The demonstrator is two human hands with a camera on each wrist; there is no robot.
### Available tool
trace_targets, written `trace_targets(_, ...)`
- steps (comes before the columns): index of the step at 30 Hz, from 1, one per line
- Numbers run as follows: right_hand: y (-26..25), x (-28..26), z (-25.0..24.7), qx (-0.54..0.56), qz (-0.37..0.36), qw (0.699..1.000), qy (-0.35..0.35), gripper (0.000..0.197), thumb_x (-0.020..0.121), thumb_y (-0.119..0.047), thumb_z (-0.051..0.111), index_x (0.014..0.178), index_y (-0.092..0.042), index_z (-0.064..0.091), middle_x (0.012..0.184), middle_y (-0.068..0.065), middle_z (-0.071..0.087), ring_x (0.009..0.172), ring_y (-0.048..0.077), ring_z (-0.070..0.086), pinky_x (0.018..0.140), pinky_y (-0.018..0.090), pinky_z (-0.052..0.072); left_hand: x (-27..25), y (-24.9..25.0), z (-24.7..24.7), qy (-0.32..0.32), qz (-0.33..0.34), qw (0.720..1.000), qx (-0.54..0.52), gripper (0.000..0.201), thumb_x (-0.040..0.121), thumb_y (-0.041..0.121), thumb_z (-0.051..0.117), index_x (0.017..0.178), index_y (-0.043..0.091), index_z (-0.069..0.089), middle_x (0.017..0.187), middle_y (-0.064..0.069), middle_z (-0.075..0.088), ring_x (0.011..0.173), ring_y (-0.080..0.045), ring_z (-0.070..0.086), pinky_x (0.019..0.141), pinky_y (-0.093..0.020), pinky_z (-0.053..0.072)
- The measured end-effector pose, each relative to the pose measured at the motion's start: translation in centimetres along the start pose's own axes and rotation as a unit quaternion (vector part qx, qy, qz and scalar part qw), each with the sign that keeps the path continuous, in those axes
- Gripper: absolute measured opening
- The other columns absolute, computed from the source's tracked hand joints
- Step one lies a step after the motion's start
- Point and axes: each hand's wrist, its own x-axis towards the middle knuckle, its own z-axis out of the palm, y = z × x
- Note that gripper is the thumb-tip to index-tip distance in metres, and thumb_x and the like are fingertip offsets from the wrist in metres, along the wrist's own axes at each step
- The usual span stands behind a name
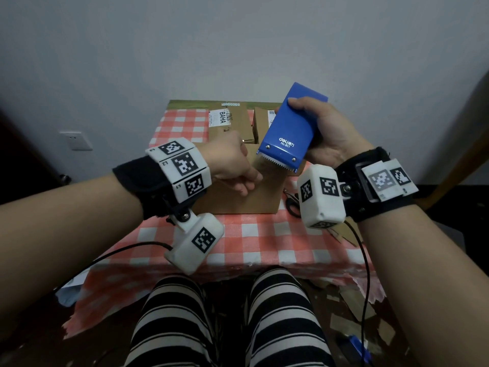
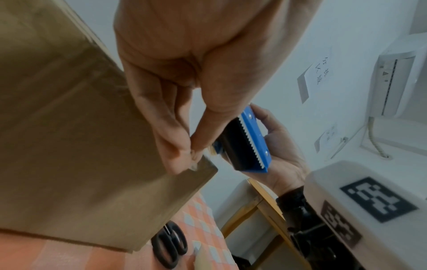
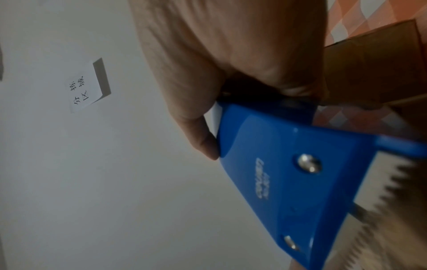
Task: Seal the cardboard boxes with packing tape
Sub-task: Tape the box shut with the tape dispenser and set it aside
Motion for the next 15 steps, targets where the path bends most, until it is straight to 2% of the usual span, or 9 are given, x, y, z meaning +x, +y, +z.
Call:
trace_targets(3, 0.08, 0.16, -0.01, 0.003, -0.004, 1.0, 0.001, 0.008, 0.09, -0.012, 0.065, 0.094, -0.009, 0.059, 0.084, 0.009, 0.068, 0.071, 0.021, 0.068, 0.068, 0.036, 0.06, 0.22, -0.12, -0.05, -0.003, -0.005, 1.0, -0.007, 0.059, 0.082, -0.003, 0.07, 0.126, 0.009, 0.033, 0.07, -0.016, 0.068, 0.049, -0.024, 0.062, 0.048, -0.029, 0.054)
trace_targets(5, 0.09, 0.22, -0.02, 0.005, -0.002, 1.0, -0.001, 0.008, 0.09, -0.012, 0.065, 0.094, -0.008, 0.059, 0.084, 0.009, 0.068, 0.071, 0.022, 0.069, 0.067, 0.036, 0.06, 0.23, -0.18, -0.11, -0.012, -0.007, 1.0, 0.003, 0.073, 0.081, -0.002, 0.071, 0.139, 0.013, 0.029, 0.067, -0.015, 0.068, 0.05, -0.024, 0.063, 0.05, -0.029, 0.054)
trace_targets(7, 0.16, 0.22, -0.04, 0.007, -0.001, 1.0, -0.005, 0.008, 0.09, -0.012, 0.065, 0.095, -0.008, 0.059, 0.084, 0.009, 0.068, 0.07, 0.022, 0.069, 0.067, 0.036, 0.06, 0.18, -0.25, -0.13, -0.019, -0.005, 1.0, 0.004, 0.089, 0.08, -0.003, 0.072, 0.149, 0.02, 0.02, 0.066, -0.014, 0.069, 0.048, -0.022, 0.064, 0.046, -0.027, 0.054)
trace_targets(11, 0.38, 0.25, -0.04, 0.013, 0.0, 1.0, -0.01, 0.01, 0.09, -0.011, 0.065, 0.096, -0.007, 0.059, 0.083, 0.01, 0.069, 0.069, 0.022, 0.07, 0.064, 0.035, 0.059, 0.27, -0.34, 0.11, -0.02, -0.003, 1.0, 0.011, 0.103, 0.081, -0.004, 0.071, 0.154, 0.028, 0.006, 0.068, -0.015, 0.069, 0.047, -0.02, 0.064, 0.043, -0.025, 0.052)
trace_targets(15, 0.53, 0.22, 0.13, 0.015, -0.003, 1.0, -0.016, 0.008, 0.09, -0.01, 0.064, 0.095, -0.006, 0.059, 0.081, 0.01, 0.069, 0.067, 0.022, 0.07, 0.063, 0.035, 0.059, 0.41, -0.63, 0.66, -0.018, -0.017, 1.0, 0.007, 0.1, 0.082, -0.003, 0.07, 0.154, 0.026, 0.007, 0.065, -0.014, 0.066, 0.039, -0.016, 0.061, 0.038, -0.021, 0.049)
